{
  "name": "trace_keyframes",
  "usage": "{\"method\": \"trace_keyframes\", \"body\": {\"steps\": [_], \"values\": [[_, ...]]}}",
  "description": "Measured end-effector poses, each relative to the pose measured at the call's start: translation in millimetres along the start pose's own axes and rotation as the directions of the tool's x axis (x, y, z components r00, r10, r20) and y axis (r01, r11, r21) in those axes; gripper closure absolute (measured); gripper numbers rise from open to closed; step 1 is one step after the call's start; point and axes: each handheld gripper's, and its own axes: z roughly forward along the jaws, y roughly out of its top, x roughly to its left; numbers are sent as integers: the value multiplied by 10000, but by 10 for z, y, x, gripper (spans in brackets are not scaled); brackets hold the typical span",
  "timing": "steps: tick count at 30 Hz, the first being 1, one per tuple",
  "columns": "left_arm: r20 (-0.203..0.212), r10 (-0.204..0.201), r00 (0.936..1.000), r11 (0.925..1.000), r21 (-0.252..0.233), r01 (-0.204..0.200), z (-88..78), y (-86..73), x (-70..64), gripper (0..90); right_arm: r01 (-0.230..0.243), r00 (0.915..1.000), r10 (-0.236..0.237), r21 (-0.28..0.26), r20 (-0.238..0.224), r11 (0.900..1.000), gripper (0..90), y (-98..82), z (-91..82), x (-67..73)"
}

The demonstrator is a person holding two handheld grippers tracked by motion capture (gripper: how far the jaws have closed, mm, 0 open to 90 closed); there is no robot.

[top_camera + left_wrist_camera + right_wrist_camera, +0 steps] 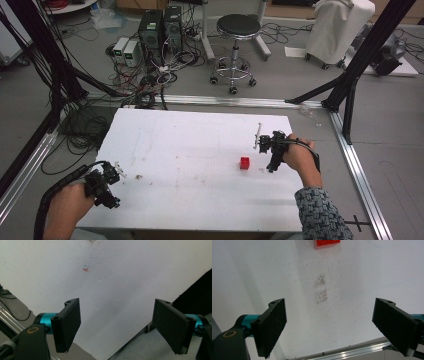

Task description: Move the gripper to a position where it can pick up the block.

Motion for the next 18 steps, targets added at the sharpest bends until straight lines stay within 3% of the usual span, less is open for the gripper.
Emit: {"method": "trace_keyframes", "body": {"steps": [6,9,18], "values": [[-6,-66,10000,10000,-22,66,4,-1,-1,231,360,9993,-360,-21,-52,9994,116,116,66,-43],[-50,-33,10000,10000,-4,33,-2,-4,7,231,813,9967,-813,24,-29,9967,116,219,140,-74],[-52,-84,10000,10000,0,84,-7,-23,24,231,1076,9940,-1078,-131,-201,9941,116,432,268,-81]]}}
